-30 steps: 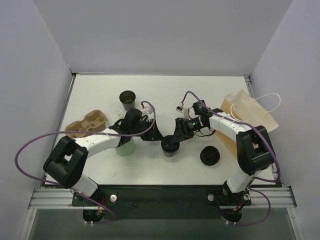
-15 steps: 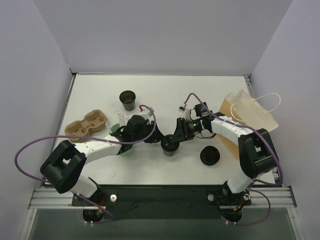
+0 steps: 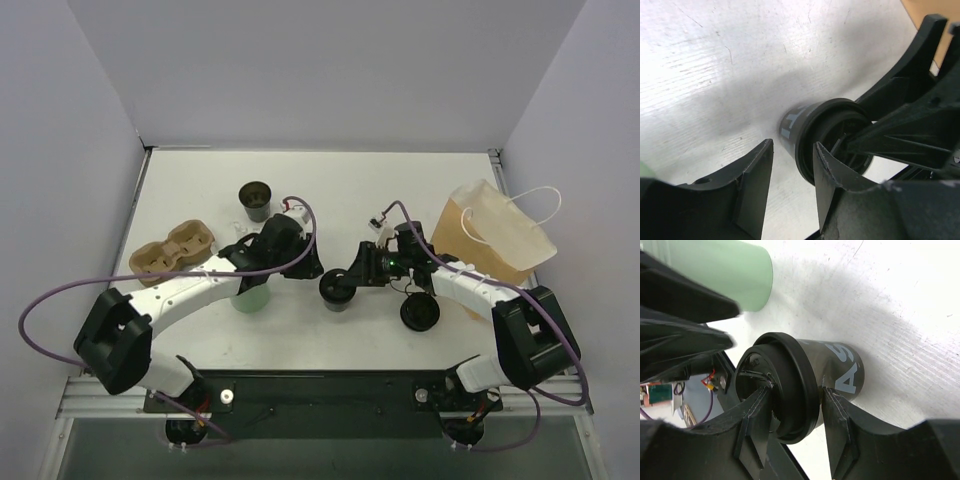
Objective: Pack the takeout coffee
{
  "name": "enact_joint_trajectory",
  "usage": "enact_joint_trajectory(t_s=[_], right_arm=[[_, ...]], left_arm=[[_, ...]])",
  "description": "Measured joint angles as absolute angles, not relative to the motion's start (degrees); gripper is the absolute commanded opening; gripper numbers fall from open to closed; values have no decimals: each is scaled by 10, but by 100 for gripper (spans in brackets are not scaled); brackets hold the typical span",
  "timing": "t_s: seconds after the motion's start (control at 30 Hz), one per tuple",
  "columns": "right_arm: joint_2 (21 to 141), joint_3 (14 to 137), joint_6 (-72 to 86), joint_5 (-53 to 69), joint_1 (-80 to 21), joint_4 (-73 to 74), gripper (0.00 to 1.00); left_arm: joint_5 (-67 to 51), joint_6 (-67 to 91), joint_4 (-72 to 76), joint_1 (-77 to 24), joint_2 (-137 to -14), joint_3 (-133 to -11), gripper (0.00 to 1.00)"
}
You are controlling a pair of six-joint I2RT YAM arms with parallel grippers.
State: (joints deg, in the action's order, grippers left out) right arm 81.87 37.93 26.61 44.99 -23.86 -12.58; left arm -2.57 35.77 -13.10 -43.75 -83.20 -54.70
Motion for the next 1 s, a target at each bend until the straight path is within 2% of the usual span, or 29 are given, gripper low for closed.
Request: enact_joint_trajectory(t_s=[0.33,1.0], right_arm=[[809,347,347,391,-245,-211,18],[811,327,391,356,-239,-270,18]], left_arm=[[-11,375,-184,-440,-729,-527,45],[-33,436,-76,-440,-801,-473,43]])
